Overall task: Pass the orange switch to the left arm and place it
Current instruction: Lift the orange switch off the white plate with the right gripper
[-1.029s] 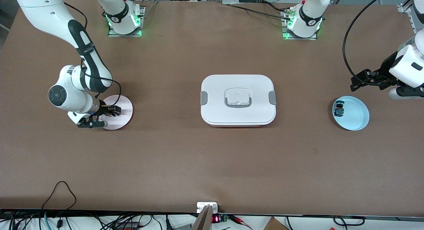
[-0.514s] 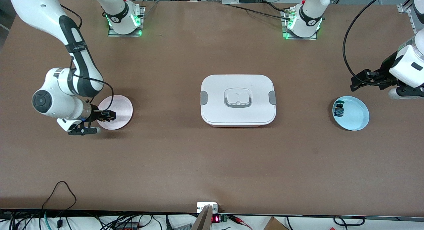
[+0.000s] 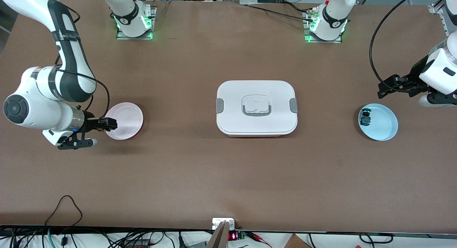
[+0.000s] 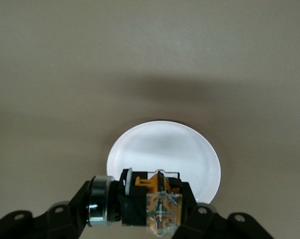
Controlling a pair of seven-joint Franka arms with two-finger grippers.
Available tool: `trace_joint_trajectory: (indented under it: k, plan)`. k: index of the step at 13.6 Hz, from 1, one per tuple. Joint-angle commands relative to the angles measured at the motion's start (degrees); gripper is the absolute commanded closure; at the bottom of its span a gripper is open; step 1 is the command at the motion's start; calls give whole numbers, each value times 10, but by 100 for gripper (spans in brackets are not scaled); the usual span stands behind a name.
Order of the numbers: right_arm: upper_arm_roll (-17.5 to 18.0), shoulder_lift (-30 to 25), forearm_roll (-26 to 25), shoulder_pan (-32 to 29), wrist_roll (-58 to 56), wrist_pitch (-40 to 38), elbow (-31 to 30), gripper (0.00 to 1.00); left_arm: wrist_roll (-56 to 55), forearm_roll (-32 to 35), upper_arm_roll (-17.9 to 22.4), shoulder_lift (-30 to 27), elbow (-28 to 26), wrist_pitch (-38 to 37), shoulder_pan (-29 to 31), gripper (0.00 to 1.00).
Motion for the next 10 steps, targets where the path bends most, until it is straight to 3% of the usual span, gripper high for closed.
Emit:
trace_joint_trajectory:
  k: [1, 6, 10]
  plan:
    - [18, -19, 12, 8, -16, -50, 37, 94, -8, 5, -3, 9, 19, -12, -1, 0]
    - [59, -64, 39, 17, -18, -108, 70, 94, -8, 5, -3, 8, 19, -12, 1, 0]
    - [92, -90, 110, 17, -98, -137, 77, 94, -8, 5, -3, 9, 19, -12, 1, 0]
